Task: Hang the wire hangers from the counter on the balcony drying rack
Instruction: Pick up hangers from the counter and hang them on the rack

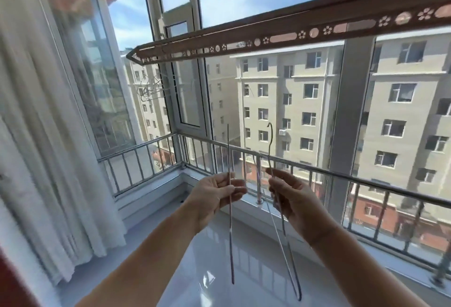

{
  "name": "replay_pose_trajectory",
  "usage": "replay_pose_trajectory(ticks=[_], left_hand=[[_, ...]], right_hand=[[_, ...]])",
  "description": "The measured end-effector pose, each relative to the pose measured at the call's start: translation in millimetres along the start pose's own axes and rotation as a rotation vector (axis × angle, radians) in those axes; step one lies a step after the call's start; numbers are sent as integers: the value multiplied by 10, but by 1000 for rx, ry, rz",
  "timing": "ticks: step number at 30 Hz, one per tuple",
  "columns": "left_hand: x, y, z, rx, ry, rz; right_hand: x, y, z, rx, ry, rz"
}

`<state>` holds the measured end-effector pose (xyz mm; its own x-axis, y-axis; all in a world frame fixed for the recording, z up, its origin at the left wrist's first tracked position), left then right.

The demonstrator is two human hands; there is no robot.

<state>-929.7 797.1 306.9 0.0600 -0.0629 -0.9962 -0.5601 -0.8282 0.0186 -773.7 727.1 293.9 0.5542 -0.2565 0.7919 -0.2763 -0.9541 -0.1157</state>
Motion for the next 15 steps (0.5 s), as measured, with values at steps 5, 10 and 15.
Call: replay_pose_trajectory(ticks=[5,10,15], left_hand=[[-330,-476,726,-114,-6,-74],[-626,-1125,1294,-146,4,-105],[-864,-1844,1821,-174,1,-129]], right_hand=[[-214,-849,-453,87,11,0],[-351,-1777,-818,152,0,-18],[-394,-2739,-1131,179,16,-7]])
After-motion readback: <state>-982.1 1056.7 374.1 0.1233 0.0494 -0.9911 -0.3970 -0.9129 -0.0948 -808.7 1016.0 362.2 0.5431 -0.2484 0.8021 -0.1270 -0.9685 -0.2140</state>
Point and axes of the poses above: each hand's wrist, its own y-axis away from the middle knuckle, its own z-axis out of the back of the hand, x = y × z, the point moved 6 cm from there along -y, towards the middle knuckle, and after that the axes turned 10 degrees about -y, right-handed, at the moved point
